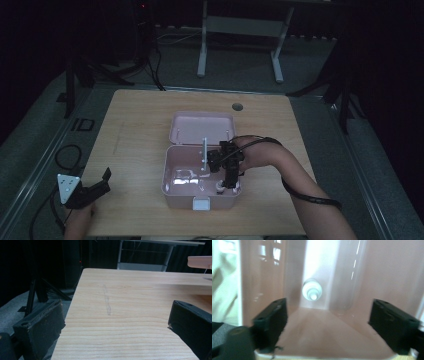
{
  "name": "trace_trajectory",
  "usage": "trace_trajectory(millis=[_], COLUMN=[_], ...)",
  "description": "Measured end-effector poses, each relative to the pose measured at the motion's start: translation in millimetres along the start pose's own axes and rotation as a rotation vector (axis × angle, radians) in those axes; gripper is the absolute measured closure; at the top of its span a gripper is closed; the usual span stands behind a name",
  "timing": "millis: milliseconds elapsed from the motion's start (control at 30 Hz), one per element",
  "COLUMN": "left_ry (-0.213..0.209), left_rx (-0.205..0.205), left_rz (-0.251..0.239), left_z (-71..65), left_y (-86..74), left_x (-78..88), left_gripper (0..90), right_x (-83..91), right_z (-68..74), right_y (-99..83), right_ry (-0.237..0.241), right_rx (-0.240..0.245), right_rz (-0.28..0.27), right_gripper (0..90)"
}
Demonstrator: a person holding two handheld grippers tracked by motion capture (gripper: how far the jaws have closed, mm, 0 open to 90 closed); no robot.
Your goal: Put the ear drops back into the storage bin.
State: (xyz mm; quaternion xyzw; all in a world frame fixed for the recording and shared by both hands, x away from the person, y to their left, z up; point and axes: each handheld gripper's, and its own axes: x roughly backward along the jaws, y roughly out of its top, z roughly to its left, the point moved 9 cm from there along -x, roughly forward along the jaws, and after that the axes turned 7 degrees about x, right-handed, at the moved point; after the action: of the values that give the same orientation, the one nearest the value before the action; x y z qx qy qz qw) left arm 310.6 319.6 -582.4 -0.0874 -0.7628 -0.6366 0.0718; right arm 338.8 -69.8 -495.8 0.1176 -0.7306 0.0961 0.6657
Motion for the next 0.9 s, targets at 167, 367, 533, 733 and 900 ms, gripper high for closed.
trace_trajectory(millis=[167,367,533,733,900], left_ry=[0.001,0.000,0.000,0.000,0.001], left_rx=[0.000,0.001,0.001,0.001,0.000], left_rz=[0.001,0.001,0.001,0.000,0.001], left_z=[0.0,0.0,0.1,0.1,0.0], left_y=[0.0,0.0,0.0,0.0,0.0], left_x=[-0.1,-0.1,0.0,0.0,0.0], left_gripper=[0.5,0.5,0.5,0.5,0.5], right_x=[6.4,14.5,22.2,31.4,29.9], right_z=[-4.9,-8.5,-9.6,-11.2,-9.0], right_y=[-4.1,-10.2,-18.2,-36.9,-58.4], right_ry=[-0.031,-0.044,-0.065,-0.099,-0.093], right_rx=[-0.040,-0.080,-0.087,-0.128,-0.179], right_rz=[-0.015,-0.047,-0.064,-0.082,-0.081], right_gripper=[13.1,13.5,14.0,14.1,14.4])
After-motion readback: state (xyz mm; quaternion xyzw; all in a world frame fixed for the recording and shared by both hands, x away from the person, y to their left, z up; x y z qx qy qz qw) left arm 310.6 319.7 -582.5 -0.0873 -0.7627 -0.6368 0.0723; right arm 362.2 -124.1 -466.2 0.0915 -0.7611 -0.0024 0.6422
